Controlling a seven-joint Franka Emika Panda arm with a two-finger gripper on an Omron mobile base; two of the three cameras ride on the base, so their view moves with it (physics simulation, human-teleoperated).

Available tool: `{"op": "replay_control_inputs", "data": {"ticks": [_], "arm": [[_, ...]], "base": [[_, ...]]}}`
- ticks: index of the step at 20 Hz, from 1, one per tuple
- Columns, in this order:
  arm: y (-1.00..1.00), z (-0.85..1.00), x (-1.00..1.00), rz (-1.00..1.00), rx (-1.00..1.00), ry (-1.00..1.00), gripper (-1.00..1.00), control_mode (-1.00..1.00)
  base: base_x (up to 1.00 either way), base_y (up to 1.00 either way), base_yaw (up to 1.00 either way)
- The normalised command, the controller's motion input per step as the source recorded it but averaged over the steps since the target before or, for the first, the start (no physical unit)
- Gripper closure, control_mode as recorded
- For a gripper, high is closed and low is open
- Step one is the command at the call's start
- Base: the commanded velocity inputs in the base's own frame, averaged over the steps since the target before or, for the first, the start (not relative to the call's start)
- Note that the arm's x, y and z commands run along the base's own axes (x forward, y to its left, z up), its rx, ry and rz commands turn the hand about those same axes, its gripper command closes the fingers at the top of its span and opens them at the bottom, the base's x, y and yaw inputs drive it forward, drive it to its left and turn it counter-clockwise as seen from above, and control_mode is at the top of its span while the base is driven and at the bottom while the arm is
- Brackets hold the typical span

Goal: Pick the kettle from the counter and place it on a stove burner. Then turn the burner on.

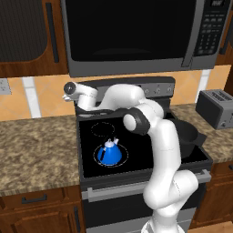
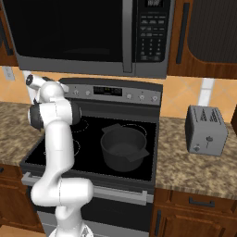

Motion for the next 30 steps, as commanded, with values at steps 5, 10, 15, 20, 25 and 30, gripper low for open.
{"op": "replay_control_inputs", "data": {"ticks": [5, 10, 15, 20, 25, 30], "arm": [[0.00, -0.11, 0.51, 0.00, -0.01, 0.00, -1.00, -1.00], [0.07, -0.01, 0.35, 0.00, 0.00, 0.00, -1.00, -1.00], [0.10, -0.08, 0.30, 0.00, 0.00, 0.00, -1.00, -1.00], [0.01, -0.16, 0.28, 0.00, 0.00, 0.00, -1.00, -1.00], [-0.13, -0.03, 0.15, 0.00, 0.00, 0.00, -1.00, -1.00], [-0.28, 0.00, 0.00, 0.04, 0.00, -0.04, -1.00, -1.00]], "base": [[0.00, 0.00, 0.00], [0.00, 0.00, 0.00], [0.00, 0.00, 0.00], [0.00, 0.00, 0.00], [0.00, 0.00, 0.00], [0.00, 0.00, 0.00]]}}
